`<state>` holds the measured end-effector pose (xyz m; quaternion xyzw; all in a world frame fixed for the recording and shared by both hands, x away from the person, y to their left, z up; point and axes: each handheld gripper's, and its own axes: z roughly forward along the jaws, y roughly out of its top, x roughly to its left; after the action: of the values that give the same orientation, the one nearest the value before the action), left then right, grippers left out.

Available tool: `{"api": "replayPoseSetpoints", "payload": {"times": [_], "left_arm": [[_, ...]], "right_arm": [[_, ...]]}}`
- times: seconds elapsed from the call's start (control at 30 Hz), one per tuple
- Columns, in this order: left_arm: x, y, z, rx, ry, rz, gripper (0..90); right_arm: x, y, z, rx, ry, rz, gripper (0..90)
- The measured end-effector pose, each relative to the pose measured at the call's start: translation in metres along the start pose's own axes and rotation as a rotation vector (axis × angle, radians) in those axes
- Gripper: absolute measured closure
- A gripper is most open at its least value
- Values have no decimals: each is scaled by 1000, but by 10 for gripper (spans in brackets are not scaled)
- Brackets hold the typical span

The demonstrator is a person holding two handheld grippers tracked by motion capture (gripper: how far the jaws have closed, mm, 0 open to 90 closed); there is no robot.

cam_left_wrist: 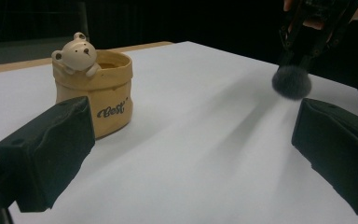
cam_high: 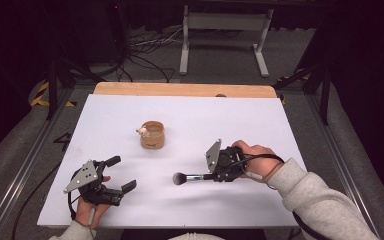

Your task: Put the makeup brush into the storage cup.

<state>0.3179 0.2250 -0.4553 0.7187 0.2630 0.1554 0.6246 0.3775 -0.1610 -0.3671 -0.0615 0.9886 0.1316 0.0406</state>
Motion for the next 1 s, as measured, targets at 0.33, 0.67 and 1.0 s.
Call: {"api": "replayPoseSetpoints", "payload": {"times": [0.33, 0.67, 1.0], "left_arm": [[0, 0, 0, 1, 1, -1, 0], [0, 0, 0, -1, 0, -3, 0], [0, 0, -1, 2, -3, -2, 0]], "right_arm": [[8, -13, -13, -215, -60, 79, 750], [17, -23, -18, -427, -125, 144, 749], [29, -35, -13, -652, -215, 232, 749]]}}
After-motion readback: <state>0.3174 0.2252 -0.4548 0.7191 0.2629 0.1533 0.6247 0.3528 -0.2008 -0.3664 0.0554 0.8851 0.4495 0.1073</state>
